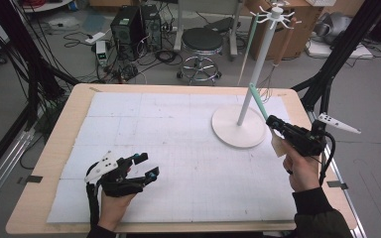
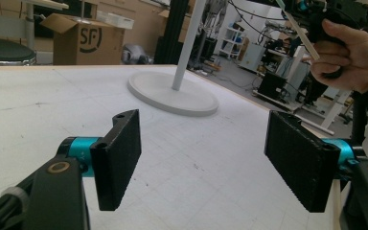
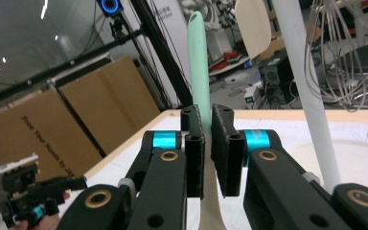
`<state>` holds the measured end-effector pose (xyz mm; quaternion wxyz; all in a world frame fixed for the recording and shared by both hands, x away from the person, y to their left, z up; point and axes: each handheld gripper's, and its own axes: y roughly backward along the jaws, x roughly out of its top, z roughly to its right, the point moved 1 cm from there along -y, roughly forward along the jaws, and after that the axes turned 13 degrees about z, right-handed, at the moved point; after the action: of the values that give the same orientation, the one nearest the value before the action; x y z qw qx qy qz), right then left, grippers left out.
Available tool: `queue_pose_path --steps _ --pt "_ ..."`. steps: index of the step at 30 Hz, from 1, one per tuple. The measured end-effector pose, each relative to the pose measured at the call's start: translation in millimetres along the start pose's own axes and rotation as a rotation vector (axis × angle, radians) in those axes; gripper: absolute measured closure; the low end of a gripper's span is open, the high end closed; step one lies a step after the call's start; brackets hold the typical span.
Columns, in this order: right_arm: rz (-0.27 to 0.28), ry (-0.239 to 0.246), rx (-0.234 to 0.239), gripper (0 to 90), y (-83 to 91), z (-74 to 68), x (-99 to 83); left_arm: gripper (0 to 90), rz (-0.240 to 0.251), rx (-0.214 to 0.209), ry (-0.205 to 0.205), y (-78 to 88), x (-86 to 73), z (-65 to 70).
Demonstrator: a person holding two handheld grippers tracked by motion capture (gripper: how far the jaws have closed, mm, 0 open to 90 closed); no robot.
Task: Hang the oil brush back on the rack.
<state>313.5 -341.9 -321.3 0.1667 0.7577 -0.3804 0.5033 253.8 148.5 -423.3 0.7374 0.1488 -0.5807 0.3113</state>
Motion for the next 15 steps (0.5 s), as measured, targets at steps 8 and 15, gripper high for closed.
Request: queue_pose_path --steps 8,15 --pt "0.06 -0.006 0.014 84.5 -0.5 -2.6 12.5 29.2 0.0 -0.002 -0.001 -0.7 -0.3 -0.1" --pt "0.11 0.012 0.041 84.5 -2.2 -10.7 30.7 29.2 0.0 -0.001 -0.001 -0.2 0.0 0.0"
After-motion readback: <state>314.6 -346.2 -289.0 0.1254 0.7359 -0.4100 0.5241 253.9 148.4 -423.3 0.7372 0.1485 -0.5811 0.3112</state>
